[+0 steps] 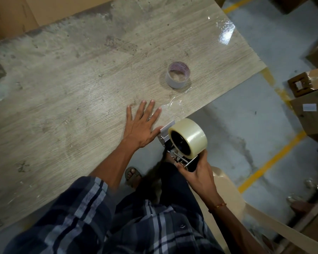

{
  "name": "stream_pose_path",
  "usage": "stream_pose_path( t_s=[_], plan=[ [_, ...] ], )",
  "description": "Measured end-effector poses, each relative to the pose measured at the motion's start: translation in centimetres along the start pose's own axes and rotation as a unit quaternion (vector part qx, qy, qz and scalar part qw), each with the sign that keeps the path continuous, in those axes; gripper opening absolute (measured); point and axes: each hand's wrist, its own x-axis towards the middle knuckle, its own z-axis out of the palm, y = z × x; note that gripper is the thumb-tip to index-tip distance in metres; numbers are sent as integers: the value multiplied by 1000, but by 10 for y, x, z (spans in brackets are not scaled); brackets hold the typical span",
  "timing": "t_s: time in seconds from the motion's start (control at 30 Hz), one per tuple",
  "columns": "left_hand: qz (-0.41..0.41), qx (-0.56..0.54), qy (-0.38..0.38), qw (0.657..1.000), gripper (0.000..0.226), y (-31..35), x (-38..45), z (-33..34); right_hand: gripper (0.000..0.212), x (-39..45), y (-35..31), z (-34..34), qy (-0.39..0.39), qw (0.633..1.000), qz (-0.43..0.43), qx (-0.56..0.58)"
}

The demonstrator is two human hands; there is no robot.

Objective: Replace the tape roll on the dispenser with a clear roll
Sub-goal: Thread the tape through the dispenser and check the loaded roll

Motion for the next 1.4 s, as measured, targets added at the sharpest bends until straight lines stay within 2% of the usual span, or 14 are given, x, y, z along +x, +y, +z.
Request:
stream_pose_path(
  t_s=[0.3,0.4,0.6,0.67,0.73,0.8,0.83,0.9,1.0,1.07,1.13,1.2,1.27,1.4],
  plan=[
    [1,-7,-29,1000,73,-1,2,-5,70,7,-6,-3,-34,999,32,24],
    [-6,-32,-32,999,70,1,2,-7,61,3,5,3,-57,993,97,27],
    [-3,-70,-42,997,66,-2,5,-13,52,-23,22,13,-61,964,206,153],
    [-10,-107,-12,994,57,-1,4,-18,51,-21,18,8,-67,952,217,205],
    [-15,-151,58,987,43,5,0,-27,45,-16,11,0,-80,941,214,250],
    [-33,-233,88,968,33,11,-6,-38,44,-11,2,-10,-90,930,210,288],
    [-56,-288,73,953,30,15,-10,-42,46,-8,-3,-15,-96,925,209,303],
    [-108,-394,28,912,28,20,-18,-54,54,-2,-14,-24,-114,917,212,318],
    [-156,-562,-79,808,37,29,-32,-78,60,2,-33,-42,-153,908,223,321],
    [-149,-618,-171,752,46,34,-42,-94,61,6,-44,-53,-195,910,210,300],
    [-139,-645,-210,722,47,36,-47,-102,68,11,-53,-60,-229,917,189,267],
    [-156,-665,-189,705,44,34,-53,-105,77,16,-64,-60,-252,922,169,242],
    [-191,-680,-138,694,39,26,-58,-105,76,23,-79,-56,-262,928,148,219],
    [-250,-689,-29,680,49,3,-73,-101,53,44,-102,-35,-206,973,9,102]
  ],
)
